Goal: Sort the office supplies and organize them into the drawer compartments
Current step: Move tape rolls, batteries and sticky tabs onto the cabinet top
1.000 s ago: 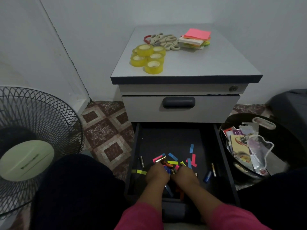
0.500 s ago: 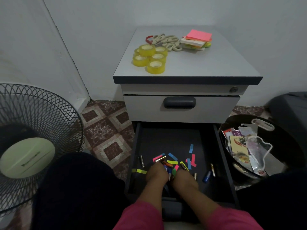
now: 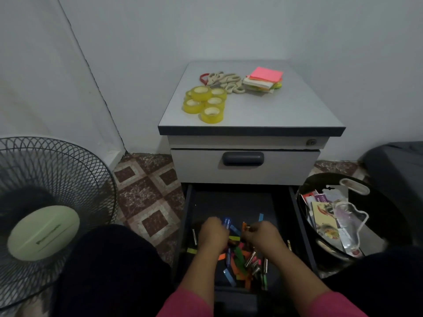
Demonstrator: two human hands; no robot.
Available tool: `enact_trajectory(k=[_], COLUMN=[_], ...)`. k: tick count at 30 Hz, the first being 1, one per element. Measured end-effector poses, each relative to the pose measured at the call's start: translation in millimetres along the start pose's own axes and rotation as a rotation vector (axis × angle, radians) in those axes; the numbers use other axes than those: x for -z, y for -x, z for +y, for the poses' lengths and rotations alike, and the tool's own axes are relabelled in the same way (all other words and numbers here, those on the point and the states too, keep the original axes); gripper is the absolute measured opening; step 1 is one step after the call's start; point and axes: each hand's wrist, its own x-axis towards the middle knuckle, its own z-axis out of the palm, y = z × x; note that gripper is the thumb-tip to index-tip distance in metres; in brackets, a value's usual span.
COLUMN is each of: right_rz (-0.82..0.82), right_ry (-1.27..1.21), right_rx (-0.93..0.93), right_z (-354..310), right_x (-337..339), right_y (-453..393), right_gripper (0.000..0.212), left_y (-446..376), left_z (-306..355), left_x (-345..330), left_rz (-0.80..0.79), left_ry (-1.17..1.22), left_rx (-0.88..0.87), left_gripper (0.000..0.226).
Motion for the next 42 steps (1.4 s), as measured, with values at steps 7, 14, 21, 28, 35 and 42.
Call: enact_trajectory(k=[7,14,21,28,35,42], right_rz=[0.281,0.568,0.511,0.519,0.368,0.397], right_ry=[-0.184,-0.016,0.241,0.174,0.018,0.237], right_rx=[0.336,0.489,0.298,0.281,0.495,0.581], right_z=[-80.6,-162.4,-191.7,-188.9,-166.8,-175.9], right_x=[65.7,144.0,172.0,173.2,179.2,170.3], right_y=[31.0,16.1,-39.1,-43.3,-32.5,-52.2], right_gripper=[0.014,0.023,0.035,0.04,0.043,0.026], left_y=[37.0,28.4,11.1,1.0,-1.9,-5.2], left_z=[87.3,169.8,211.7,212.4,189.5,197.5], left_x=[77.0,140.4,145.1,139.5,144.1,155.5], left_rz=[0.208,0.443,0.469,0.621,0.677,0.674], left_ry=[0.432,0.166,-0.289,-0.227,-0.467,-0.733], left_rx=[-0.423,-0.605,-0.418,-0.491,-0.702,-0.636], left_gripper=[0.013,0.013,0.017,0.022,0.019,0.034])
